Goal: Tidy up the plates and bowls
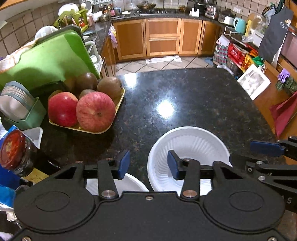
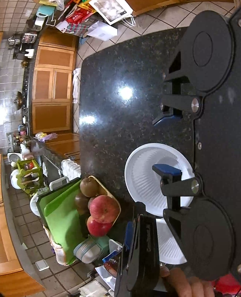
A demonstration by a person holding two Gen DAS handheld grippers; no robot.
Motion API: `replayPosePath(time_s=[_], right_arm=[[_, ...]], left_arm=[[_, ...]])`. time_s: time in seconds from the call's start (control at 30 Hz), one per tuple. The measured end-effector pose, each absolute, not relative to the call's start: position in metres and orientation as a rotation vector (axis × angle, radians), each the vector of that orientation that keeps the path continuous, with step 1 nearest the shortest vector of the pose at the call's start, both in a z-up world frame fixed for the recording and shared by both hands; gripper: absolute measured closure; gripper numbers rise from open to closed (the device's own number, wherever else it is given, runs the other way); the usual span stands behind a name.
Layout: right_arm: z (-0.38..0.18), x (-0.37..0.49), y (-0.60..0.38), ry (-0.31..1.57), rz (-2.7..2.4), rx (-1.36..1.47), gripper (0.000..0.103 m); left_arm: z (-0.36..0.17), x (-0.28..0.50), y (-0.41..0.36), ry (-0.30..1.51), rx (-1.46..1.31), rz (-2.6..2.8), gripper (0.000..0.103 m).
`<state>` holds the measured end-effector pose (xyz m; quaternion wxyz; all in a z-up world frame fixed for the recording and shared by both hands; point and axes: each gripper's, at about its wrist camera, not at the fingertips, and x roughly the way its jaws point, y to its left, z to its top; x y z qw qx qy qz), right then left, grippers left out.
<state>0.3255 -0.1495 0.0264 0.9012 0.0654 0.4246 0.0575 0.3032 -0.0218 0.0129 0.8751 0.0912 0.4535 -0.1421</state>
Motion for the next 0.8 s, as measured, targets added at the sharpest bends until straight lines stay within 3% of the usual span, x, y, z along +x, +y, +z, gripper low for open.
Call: replayPosePath(time_s=[0.8], right_arm=[[0.004,0.337,-0.141,0.946,0.131,0.11,0.068]], left_arm=[[-0.009,0.314,-0.036,1.017,0.243,-0.339,0.054]])
